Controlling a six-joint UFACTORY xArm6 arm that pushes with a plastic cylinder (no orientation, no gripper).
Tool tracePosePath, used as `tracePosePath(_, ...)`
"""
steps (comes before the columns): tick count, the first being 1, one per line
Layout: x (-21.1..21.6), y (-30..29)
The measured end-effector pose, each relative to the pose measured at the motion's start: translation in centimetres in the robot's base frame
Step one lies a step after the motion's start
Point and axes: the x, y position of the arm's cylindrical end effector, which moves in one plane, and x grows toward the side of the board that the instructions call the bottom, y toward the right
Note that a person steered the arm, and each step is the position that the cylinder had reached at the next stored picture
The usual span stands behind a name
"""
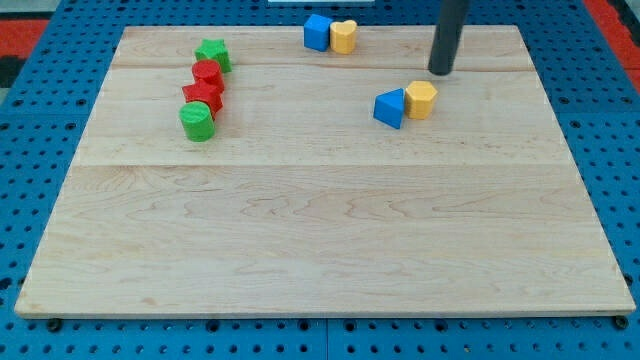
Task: Separate the yellow hexagon from the blue triangle
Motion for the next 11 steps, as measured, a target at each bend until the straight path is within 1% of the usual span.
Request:
tracePosePath(1, 3.9, 1.5)
tracePosePath(2, 6.7, 1.8)
tracePosePath(4, 7.2, -4.7)
tracePosePath(5, 6.3, -5.6)
tracePosePath(8, 0.3, -5.3)
tracePosePath(11, -2.3, -8.1)
